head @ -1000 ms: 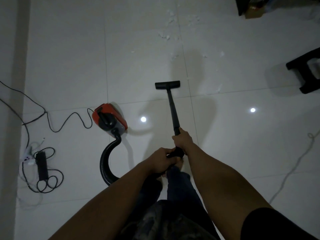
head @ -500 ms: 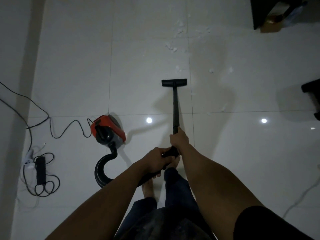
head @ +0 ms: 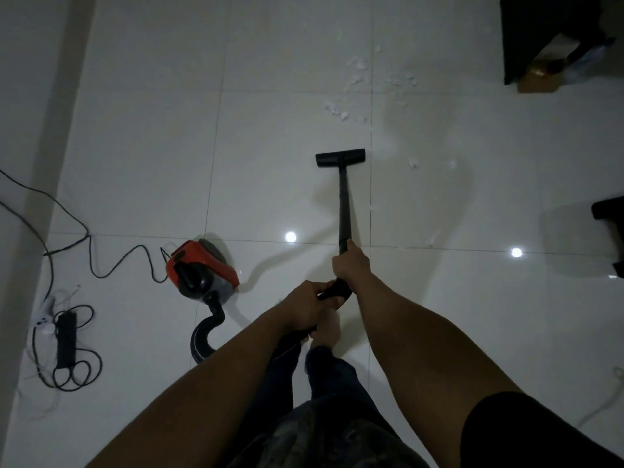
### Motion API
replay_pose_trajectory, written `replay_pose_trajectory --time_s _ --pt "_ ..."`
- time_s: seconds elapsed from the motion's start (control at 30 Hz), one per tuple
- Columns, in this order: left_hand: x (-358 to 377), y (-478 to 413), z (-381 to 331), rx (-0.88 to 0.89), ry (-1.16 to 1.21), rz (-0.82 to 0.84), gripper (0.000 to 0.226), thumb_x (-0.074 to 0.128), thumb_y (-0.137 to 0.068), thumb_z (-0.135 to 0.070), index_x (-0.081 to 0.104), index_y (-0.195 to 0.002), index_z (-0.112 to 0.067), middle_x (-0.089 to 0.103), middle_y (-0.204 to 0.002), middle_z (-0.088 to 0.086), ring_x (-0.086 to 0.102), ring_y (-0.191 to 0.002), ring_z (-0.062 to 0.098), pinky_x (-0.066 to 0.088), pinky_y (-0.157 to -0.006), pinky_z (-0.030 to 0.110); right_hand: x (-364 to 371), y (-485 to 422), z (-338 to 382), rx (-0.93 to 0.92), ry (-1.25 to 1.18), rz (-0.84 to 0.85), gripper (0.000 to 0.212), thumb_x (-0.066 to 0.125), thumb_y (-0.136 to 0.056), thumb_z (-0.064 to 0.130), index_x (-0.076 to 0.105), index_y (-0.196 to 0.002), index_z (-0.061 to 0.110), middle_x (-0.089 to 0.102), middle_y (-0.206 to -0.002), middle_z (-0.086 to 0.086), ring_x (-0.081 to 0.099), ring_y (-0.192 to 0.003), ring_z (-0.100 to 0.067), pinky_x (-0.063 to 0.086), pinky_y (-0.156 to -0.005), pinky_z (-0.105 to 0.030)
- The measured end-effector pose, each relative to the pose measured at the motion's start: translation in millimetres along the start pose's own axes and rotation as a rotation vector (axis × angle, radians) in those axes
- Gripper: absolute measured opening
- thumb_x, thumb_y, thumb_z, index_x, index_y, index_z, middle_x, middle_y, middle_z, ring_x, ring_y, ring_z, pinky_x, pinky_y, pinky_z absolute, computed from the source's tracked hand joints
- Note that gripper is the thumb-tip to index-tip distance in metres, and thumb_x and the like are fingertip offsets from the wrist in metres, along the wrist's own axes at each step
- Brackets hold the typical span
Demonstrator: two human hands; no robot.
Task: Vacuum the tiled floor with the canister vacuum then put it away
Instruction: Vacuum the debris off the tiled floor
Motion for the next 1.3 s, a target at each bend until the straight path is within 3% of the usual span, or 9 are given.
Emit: replay_pose_trajectory --time_s 0.1,0.23,0.43,0.53,0.7,0.87,1.0,1.2,1.3 --pt "-11.7 -15.0 -9.7 -0.010 0.032 0.010 0.040 0.058 -0.101 -0.031 0.054 -0.139 -0.019 0.066 -0.077 0.014 0.058 -0.044 0.015 0.052 -0.047 0.028 -8.6 -11.4 19.6 -0.010 0.035 0.004 0.071 0.047 -0.097 0.013 0.017 -0.160 0.024 0.048 -0.145 -0.013 0.055 -0.119 -0.031 0.043 -0.079 -0.028" --pt "-34.8 -39.0 -19.4 -0.035 0.069 0.026 0.049 0.058 -0.100 -0.036 0.050 -0.143 -0.015 0.065 -0.074 0.014 0.059 -0.049 0.023 0.056 -0.057 0.039 -18.3 -29.1 50.3 -0.037 0.055 -0.014 0.068 0.045 -0.096 0.009 0.021 -0.158 0.021 0.051 -0.141 -0.016 0.056 -0.117 -0.032 0.043 -0.078 -0.029" --pt "-95.8 -81.7 -38.6 -0.081 0.114 0.030 0.075 0.061 -0.098 -0.035 0.027 -0.152 0.003 0.061 -0.111 0.029 0.060 -0.039 0.008 0.047 -0.037 0.022 -23.1 -71.4 112.3 -0.016 0.057 -0.073 0.075 0.046 -0.094 0.008 0.016 -0.160 0.025 0.055 -0.136 -0.015 0.060 -0.113 -0.031 0.051 -0.084 -0.034" --pt "-128.4 -98.4 -51.6 -0.105 0.111 0.057 0.065 0.058 -0.100 -0.037 0.032 -0.155 -0.014 0.066 -0.090 0.017 0.059 -0.042 0.013 0.048 -0.038 0.023 -26.6 -89.7 144.7 -0.001 0.065 -0.093 0.076 0.047 -0.093 0.009 0.015 -0.160 0.024 0.057 -0.135 -0.016 0.061 -0.112 -0.031 0.054 -0.091 -0.039" --pt "-183.4 -126.0 -73.4 -0.088 0.097 0.087 0.056 0.057 -0.100 -0.041 0.040 -0.152 -0.026 0.068 -0.085 0.015 0.059 -0.047 0.017 0.050 -0.043 0.028 -32.2 -120.7 199.6 0.018 0.053 -0.106 0.074 0.049 -0.094 0.009 0.017 -0.160 0.024 0.054 -0.139 -0.016 0.059 -0.117 -0.032 0.053 -0.096 -0.042" --pt "-224.8 -139.7 -98.8 -0.090 0.088 0.081 0.053 0.056 -0.100 -0.037 0.043 -0.150 -0.025 0.065 -0.071 0.008 0.059 -0.047 0.019 0.050 -0.045 0.029 -41.6 -141.8 240.4 0.042 0.037 -0.123 0.072 0.050 -0.095 0.011 0.020 -0.160 0.023 0.053 -0.140 -0.015 0.058 -0.120 -0.033 0.051 -0.098 -0.041" --pt "-248.8 -149.8 -113.7 -0.080 0.073 0.111 0.050 0.056 -0.100 -0.039 0.046 -0.146 -0.023 0.068 -0.081 0.021 0.060 -0.049 0.021 0.054 -0.051 0.036 -40.9 -156.1 263.8 0.031 0.000 -0.129 0.072 0.049 -0.094 0.010 0.021 -0.159 0.023 0.054 -0.140 -0.015 0.059 -0.119 -0.032 0.052 -0.098 -0.042" --pt "-282.4 -167.0 -132.7 -0.079 0.089 0.121 0.044 0.056 -0.101 -0.036 0.051 -0.141 -0.020 0.060 -0.078 0.023 0.053 -0.056 0.030 0.044 -0.039 0.025 -43.4 -183.3 294.0 0.043 -0.043 -0.135 0.067 0.051 -0.099 0.021 0.022 -0.159 0.025 0.055 -0.141 -0.011 0.059 -0.119 -0.028 0.049 -0.095 -0.034" --pt "-303.6 -180.7 -149.5 -0.066 0.096 0.069 0.040 0.055 -0.102 -0.032 0.054 -0.140 -0.017 0.066 -0.074 0.011 0.058 -0.045 0.013 0.043 -0.042 0.016 -49.5 -202.1 317.4 0.041 -0.033 -0.114 0.070 0.051 -0.098 0.016 0.019 -0.159 0.025 0.053 -0.142 -0.012 0.059 -0.120 -0.029 0.050 -0.095 -0.035"
Point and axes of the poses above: each hand's wrist, its own y-axis away from the middle knuckle, its own x-axis out of the palm, z = x × y, the point moved 9 cm from there along -y, towards the middle knuckle
